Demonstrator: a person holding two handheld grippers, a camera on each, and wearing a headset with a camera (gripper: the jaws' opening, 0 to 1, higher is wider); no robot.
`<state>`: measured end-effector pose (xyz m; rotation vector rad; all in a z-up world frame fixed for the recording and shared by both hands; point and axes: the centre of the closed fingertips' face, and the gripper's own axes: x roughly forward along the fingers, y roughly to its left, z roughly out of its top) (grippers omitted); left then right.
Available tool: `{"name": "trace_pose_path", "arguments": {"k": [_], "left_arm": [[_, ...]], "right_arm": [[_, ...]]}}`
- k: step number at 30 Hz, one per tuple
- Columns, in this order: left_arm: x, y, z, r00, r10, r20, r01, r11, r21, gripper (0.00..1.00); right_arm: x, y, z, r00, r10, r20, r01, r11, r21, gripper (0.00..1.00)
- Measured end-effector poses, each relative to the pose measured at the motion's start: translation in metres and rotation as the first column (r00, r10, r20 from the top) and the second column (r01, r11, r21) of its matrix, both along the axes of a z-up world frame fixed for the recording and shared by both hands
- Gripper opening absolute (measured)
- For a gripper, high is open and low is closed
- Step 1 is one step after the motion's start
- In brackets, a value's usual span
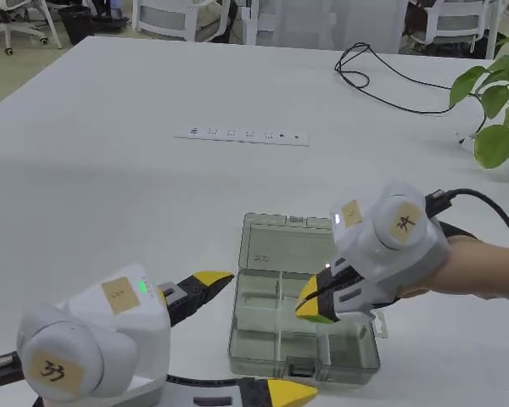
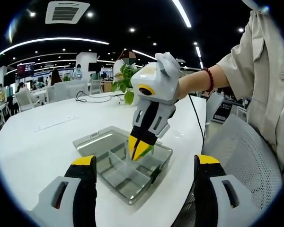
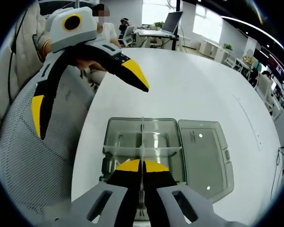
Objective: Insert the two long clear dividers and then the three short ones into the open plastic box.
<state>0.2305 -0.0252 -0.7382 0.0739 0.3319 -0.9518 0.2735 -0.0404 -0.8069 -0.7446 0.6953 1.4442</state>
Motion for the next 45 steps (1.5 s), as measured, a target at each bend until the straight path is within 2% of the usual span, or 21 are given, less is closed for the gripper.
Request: {"name": "trace_pose_path", "arguments": {"k": [13, 18, 23, 31, 35, 38, 45], "left_arm": [[-0.001, 0.000, 0.000, 1.000, 0.000, 0.000, 0.000, 1.000, 0.001, 0.86], [0.000, 0.001, 0.000, 1.000, 0.004, 0.003, -0.004, 1.000, 0.001, 0.86], [0.000, 0.000, 0.000, 1.000, 0.002, 0.002, -0.002, 1.000, 0.002, 0.86], [0.001, 0.001, 0.001, 1.000, 0.007, 0.004, -0.007, 1.000, -0.001, 0.87], [0.001, 0.000, 0.001, 1.000, 0.007, 0.004, -0.007, 1.000, -0.003, 0.88], [0.001, 0.000, 0.001, 1.000, 0.006, 0.006, -0.006, 1.000, -0.001, 0.88], [0.002, 0.002, 0.001, 1.000, 0.012, 0.007, -0.012, 1.000, 0.000, 0.89]], "right_arm": [[-0.001, 0.000, -0.020, 1.000, 0.029, 0.002, -0.029, 0.994, -0.106, 0.02], [-0.001, 0.000, -0.023, 0.999, 0.046, 0.010, -0.044, 0.989, -0.143, 0.02], [0.000, -0.001, -0.024, 0.999, 0.038, -0.008, -0.038, 0.986, -0.165, 0.02], [0.000, -0.002, -0.025, 0.999, 0.048, -0.022, -0.051, 0.986, -0.161, 0.03], [0.001, 0.000, -0.021, 0.999, 0.046, -0.021, -0.049, 0.988, -0.144, 0.11], [-0.001, 0.003, -0.015, 0.999, 0.036, -0.033, -0.040, 0.992, -0.118, 0.11], [-0.003, 0.005, -0.008, 0.999, 0.018, -0.045, -0.022, 0.996, -0.091, 0.19]]}}
